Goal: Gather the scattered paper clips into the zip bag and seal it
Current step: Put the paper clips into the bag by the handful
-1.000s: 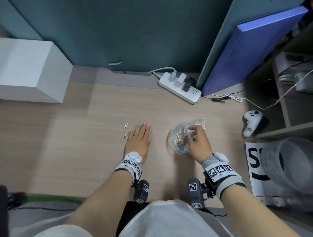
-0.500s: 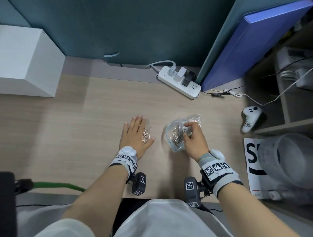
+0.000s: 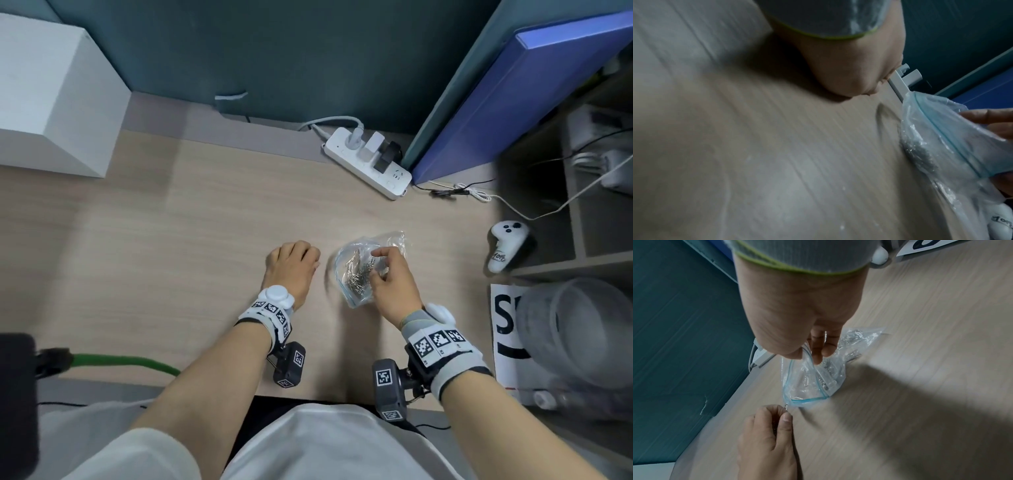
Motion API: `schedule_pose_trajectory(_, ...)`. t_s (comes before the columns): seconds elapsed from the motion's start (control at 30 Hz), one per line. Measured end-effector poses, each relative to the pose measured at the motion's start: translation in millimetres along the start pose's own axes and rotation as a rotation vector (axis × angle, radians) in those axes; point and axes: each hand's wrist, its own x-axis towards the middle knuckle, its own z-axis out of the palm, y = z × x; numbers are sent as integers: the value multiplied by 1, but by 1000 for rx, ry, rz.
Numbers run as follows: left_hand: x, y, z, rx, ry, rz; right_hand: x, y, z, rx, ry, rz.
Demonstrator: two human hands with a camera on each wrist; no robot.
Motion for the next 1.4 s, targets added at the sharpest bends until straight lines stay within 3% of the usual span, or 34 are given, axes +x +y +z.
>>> schedule_pose_trajectory(0.2,-12,-5,-33,119,-32,-101,-2,-1,-2,4,-19,13)
schedule_pose_trajectory(0.33,-16,-4,-41,9,-188,-197,-6,-2,-4,19,-22,23)
schedule_pose_trajectory(0.63,1,-2,-34,-90,-365,-161,-10,-4,-6,47,-23,25)
schedule_pose_trajectory(0.97,0,0,-36,-288,-228,-219,-12,-1,-2,50,-22,28)
schedule_pose_trajectory(1.13,8,36,-48,-487,-133,-107,-12,2,2,44,-28,28)
schedule_pose_trajectory(1.23,9,64,-56,-616,-175,-84,-15,3,4,59,-27,17)
schedule_pose_trajectory(1.4,6,87,-58,-816,-376,-174,-19,1,1,74,-41,18)
